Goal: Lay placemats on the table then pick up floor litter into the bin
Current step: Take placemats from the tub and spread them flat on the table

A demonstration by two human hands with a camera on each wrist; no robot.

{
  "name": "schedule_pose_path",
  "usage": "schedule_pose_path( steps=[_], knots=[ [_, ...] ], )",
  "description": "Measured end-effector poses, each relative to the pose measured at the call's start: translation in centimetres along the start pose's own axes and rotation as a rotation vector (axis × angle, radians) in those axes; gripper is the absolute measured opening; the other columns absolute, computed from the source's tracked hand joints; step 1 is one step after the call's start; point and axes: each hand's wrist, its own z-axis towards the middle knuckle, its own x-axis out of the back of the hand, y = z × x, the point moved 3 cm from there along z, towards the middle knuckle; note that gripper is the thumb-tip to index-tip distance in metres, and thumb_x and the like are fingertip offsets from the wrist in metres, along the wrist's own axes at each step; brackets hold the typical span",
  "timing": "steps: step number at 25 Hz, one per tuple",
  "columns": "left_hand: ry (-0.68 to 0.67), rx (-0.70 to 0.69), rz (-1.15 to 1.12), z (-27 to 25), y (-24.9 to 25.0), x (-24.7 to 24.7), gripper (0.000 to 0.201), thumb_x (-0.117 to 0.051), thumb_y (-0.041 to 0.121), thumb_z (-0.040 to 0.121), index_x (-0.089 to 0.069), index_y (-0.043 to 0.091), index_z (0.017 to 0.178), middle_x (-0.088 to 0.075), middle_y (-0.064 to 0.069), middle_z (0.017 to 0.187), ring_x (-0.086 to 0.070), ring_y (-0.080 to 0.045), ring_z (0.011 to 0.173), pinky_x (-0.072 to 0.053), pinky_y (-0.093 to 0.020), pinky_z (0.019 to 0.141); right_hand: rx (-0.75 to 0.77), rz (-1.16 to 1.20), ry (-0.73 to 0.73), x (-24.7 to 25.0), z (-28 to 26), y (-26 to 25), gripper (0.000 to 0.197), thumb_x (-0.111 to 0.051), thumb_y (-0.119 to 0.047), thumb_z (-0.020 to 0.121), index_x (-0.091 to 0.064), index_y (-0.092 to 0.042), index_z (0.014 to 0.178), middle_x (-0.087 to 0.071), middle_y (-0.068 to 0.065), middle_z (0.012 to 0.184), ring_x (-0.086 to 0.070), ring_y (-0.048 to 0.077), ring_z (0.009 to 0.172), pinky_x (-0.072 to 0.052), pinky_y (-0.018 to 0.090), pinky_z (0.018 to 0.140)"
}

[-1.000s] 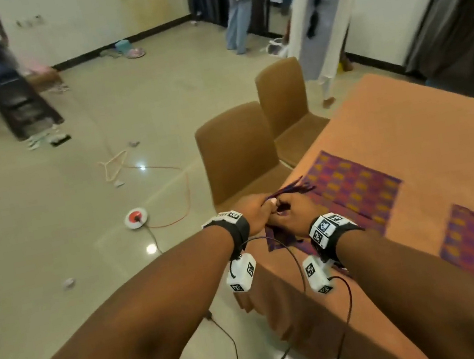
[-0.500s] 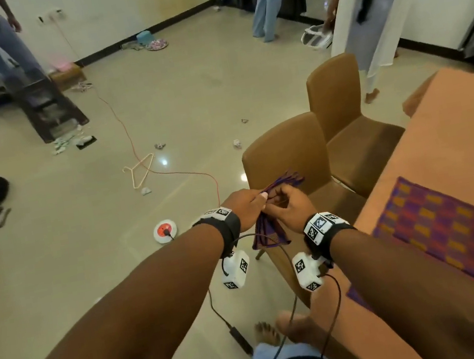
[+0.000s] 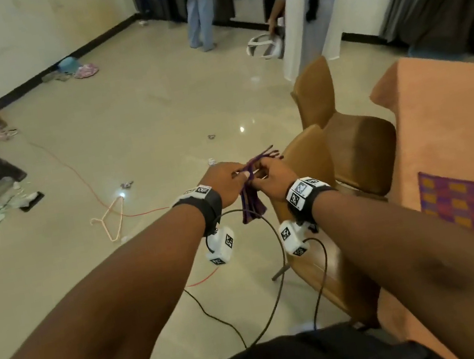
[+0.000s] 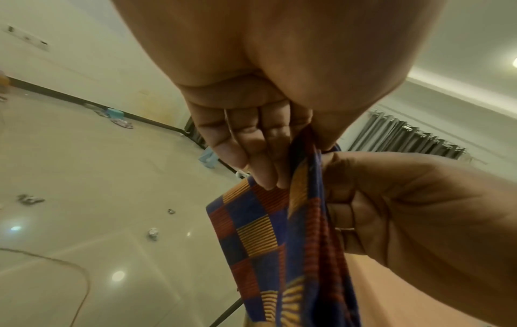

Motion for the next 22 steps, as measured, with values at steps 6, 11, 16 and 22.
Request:
schedule_pose_path(
  steps=[6,11,16,22],
  knots=[
    [-0.06,-0.191,-0.075,8.0,-0.5,3.8,0.019,-0.055,0.035,0.098,-0.074,0.032,0.102,-0.066,0.013,0.077,-0.06,-0.011,0.074,-0.041,-0.023,0.064,-0.127,0.06,0.24,1.7,4.9,-2.6,0.018,-0.07,-0.027,0.083,-0.067,-0.023,0.1,-0.072,-0.006,0.09,-0.068,0.015,0.086,-0.058,0.037,0.082],
    [-0.219,-0.303,0.025,16.9,0.8,2.2,0.023,-0.057,0.038,0.097,-0.074,0.023,0.095,-0.071,0.005,0.084,-0.064,-0.019,0.082,-0.05,-0.031,0.075,-0.245,0.028,0.294,4.9,10.3,1.4,0.017,-0.071,-0.019,0.086,-0.069,-0.014,0.102,-0.074,0.001,0.091,-0.07,0.015,0.083,-0.057,0.027,0.073],
    [-0.25,-0.361,0.041,31.0,4.1,1.0,0.018,-0.062,0.033,0.094,-0.076,0.021,0.093,-0.07,0.003,0.079,-0.063,-0.019,0.076,-0.05,-0.031,0.073,-0.309,0.161,0.405,10.2,20.7,7.2,0.013,-0.068,-0.012,0.087,-0.07,-0.019,0.098,-0.074,-0.004,0.087,-0.069,0.013,0.08,-0.059,0.028,0.076],
    [-0.288,-0.392,-0.07,44.6,11.4,0.2,0.021,-0.062,0.036,0.095,-0.077,0.023,0.089,-0.07,0.006,0.075,-0.062,-0.016,0.072,-0.048,-0.027,0.067,-0.355,0.151,0.584,19.5,28.7,10.4,0.005,-0.065,-0.018,0.092,-0.069,-0.021,0.095,-0.071,-0.008,0.084,-0.067,0.009,0.079,-0.053,0.028,0.074]
  ],
)
